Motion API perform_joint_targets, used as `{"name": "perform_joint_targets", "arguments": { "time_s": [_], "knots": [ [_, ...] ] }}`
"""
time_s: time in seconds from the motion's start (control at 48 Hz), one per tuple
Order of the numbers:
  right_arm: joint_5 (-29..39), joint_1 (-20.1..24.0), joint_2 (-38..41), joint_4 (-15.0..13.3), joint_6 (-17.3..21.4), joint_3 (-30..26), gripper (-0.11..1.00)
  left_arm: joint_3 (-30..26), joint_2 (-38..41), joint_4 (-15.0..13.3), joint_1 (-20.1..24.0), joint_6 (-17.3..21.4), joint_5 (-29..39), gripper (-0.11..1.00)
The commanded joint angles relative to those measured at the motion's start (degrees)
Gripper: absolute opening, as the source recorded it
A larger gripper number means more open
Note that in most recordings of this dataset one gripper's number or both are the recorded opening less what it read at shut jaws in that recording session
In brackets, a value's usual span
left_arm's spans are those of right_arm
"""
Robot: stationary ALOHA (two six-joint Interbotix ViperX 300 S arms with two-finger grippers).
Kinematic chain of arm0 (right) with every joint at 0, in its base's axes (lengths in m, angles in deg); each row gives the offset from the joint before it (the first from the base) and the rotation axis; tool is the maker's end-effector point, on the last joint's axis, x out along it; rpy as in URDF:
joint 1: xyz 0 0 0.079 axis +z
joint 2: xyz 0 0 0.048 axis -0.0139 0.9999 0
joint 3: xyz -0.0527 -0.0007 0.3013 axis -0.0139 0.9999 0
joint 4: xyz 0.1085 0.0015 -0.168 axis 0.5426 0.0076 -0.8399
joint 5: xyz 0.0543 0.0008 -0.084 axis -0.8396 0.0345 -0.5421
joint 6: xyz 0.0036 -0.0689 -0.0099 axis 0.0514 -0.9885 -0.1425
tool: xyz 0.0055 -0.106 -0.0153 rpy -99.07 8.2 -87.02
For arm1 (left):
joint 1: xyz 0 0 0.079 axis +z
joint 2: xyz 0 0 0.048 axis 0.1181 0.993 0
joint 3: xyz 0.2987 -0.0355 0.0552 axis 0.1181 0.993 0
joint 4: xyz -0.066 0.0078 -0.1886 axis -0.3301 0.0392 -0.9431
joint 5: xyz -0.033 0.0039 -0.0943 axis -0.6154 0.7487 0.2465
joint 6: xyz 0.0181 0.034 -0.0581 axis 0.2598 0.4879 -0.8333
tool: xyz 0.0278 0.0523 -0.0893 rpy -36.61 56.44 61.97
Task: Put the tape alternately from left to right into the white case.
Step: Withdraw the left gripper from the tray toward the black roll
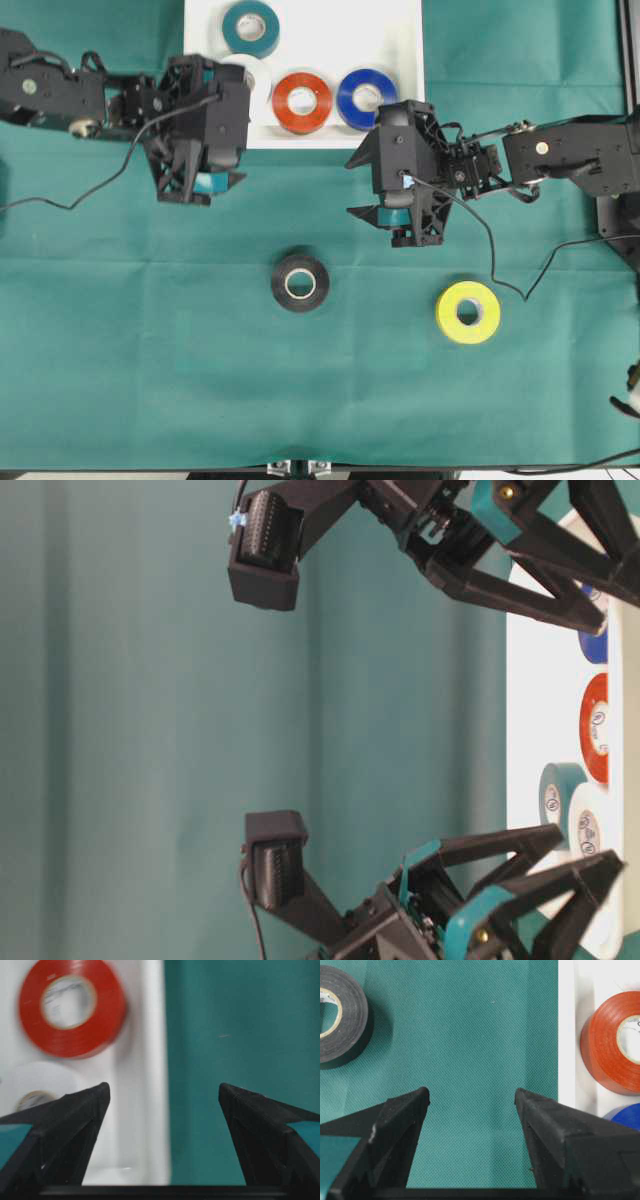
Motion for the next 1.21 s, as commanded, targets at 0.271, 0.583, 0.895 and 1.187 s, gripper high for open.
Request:
{"name": "perform_joint_targets", "arguments": {
  "time_s": [0.271, 0.583, 0.895, 1.187],
  "knots": [
    [-1.3, 0.1, -0.7, -0.2, 0.1, -0.4, 0.77, 1.3, -2.2, -0.1, -6.0, -6.2, -0.3, 0.66],
    [-1.5, 0.2, -0.6, -0.2, 0.1, -0.4, 0.77, 1.8, -2.2, -0.1, -8.9, -10.8, -0.4, 0.66],
    [-1.6, 0.2, -0.6, -0.2, 0.1, -0.4, 0.77, 1.8, -2.2, 0.0, -9.2, -11.3, -0.5, 0.65],
    [-1.6, 0.2, -0.6, -0.1, 0.1, -0.3, 0.77, 1.9, -2.2, -0.1, -9.3, -11.3, -0.6, 0.66]
  ]
}}
